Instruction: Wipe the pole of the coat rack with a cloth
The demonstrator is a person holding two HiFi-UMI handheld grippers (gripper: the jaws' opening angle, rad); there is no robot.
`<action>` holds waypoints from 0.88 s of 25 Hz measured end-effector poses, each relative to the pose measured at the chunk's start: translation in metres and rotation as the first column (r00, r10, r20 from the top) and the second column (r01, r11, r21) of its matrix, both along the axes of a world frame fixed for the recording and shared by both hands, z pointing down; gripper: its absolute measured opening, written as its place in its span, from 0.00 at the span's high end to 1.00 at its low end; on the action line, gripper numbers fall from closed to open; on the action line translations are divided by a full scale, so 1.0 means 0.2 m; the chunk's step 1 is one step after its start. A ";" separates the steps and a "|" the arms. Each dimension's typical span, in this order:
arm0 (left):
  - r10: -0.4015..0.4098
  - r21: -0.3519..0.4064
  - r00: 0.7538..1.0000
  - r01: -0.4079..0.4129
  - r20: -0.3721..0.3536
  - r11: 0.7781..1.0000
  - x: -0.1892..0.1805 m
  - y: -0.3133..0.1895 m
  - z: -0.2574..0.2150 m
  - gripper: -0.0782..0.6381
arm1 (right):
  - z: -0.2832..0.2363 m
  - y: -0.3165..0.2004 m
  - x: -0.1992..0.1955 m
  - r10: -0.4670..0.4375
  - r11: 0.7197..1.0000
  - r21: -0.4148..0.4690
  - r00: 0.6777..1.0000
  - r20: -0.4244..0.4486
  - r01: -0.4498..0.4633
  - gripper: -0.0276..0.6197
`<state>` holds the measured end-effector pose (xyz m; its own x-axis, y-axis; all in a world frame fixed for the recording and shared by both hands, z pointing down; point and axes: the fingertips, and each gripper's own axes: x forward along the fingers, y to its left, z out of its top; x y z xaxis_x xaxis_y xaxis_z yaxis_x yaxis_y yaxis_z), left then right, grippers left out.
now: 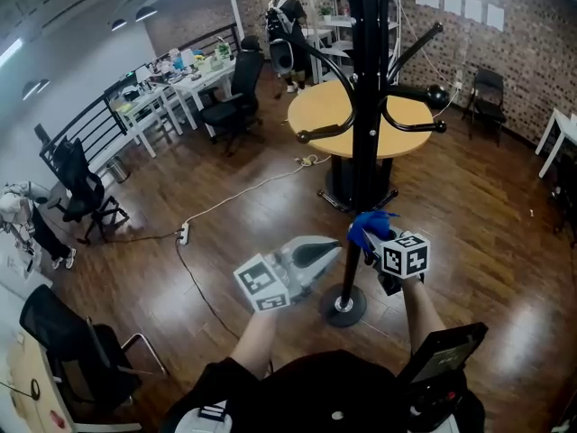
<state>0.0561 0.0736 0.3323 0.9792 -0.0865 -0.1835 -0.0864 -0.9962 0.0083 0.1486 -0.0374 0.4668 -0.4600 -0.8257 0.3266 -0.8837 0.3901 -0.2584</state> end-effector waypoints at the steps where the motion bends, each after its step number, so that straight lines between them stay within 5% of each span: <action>1: 0.002 -0.001 1.000 -0.002 0.000 1.000 0.01 0.00 0.00 0.90 | 0.03 0.02 0.00 -0.002 0.999 -0.039 1.000 0.018 0.003 0.91; 5: 0.004 -0.001 1.000 -0.004 -0.005 1.000 0.02 0.00 0.01 0.90 | 0.02 0.15 -0.02 -0.087 0.977 -0.181 0.986 0.140 0.112 0.91; 9: -0.010 -0.004 1.000 0.010 -0.013 1.000 0.00 -0.02 0.01 0.90 | 0.00 0.17 -0.05 -0.159 0.970 -0.166 0.979 0.128 0.179 0.91; 13: -0.009 0.009 1.000 0.010 -0.016 1.000 -0.01 0.00 -0.01 0.90 | -0.03 0.00 -0.02 -0.048 0.998 -0.037 0.999 0.025 0.049 0.91; 17: -0.022 0.020 1.000 0.022 -0.001 1.000 -0.05 0.02 0.03 0.90 | -0.27 -0.07 0.00 -0.016 0.994 0.110 1.000 0.026 0.013 0.90; 19: -0.026 0.016 1.000 0.026 -0.009 1.000 -0.07 0.02 0.02 0.90 | -0.54 -0.06 0.01 -0.044 0.970 0.243 0.994 0.102 0.018 0.90; 22: -0.022 0.020 1.000 0.022 -0.017 1.000 -0.06 0.02 -0.01 0.90 | -0.99 -0.04 0.02 -0.068 0.892 0.452 0.988 0.138 -0.002 0.90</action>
